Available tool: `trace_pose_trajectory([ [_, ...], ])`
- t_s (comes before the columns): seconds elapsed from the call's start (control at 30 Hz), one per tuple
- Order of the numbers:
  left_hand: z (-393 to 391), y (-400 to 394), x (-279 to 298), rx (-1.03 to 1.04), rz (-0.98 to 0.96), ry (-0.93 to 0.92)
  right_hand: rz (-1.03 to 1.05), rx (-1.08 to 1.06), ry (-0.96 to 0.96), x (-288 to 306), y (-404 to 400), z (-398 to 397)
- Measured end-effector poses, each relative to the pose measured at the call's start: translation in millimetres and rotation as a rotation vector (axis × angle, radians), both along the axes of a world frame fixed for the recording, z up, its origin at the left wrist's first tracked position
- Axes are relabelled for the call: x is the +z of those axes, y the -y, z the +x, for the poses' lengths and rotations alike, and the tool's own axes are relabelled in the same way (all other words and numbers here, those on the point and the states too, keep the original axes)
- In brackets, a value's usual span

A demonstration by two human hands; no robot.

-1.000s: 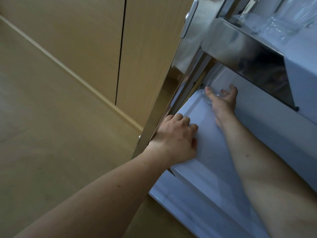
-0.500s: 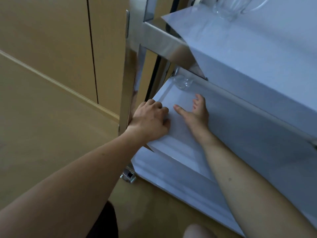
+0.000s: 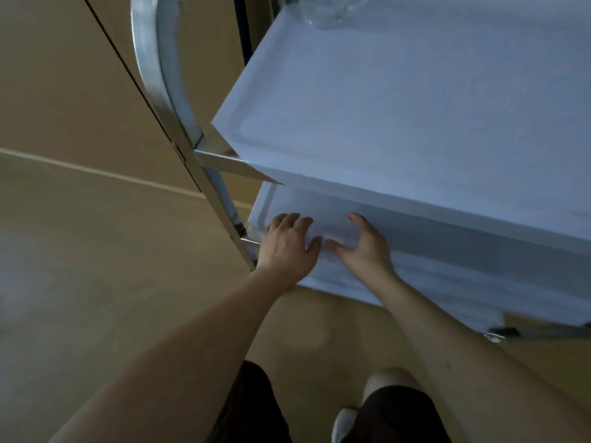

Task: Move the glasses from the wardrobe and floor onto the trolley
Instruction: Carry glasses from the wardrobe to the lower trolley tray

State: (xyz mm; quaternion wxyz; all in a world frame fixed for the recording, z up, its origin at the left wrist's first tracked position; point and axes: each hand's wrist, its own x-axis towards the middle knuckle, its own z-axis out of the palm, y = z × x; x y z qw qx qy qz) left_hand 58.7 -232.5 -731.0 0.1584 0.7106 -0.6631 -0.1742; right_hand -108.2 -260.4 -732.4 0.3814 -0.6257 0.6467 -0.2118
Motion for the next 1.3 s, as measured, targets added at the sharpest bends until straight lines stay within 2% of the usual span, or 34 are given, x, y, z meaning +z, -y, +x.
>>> trace_pose_trajectory([
  [0.23, -20, -59, 109, -0.075, 0.190, 0.019, 0.252, -0.036, 0.001, 97, -78, -32],
  [0.37, -24, -82, 191, -0.062, 0.256, -0.006, 0.324, -0.009, -0.002, 182, -92, -35],
  [0.5, -24, -84, 271, -0.113, 0.262, 0.002, 0.297, 0.045, -0.105, 271, -89, -38],
  [0.7, -30, -33, 386, -0.263, 0.100, 0.045, 0.134, -0.003, -0.127, 396, -72, -41],
  [0.87, -61, 2, 467, -0.406, -0.075, 0.040, -0.056, -0.154, -0.166, 484, -69, -66],
  [1.03, -118, 8, 525, -0.561, -0.184, 0.025, -0.147, -0.305, -0.212, 539, -90, -115],
  [1.3, -238, -17, 599, -0.751, -0.355, 0.017, -0.293, -0.473, -0.252, 595, -137, -228],
])
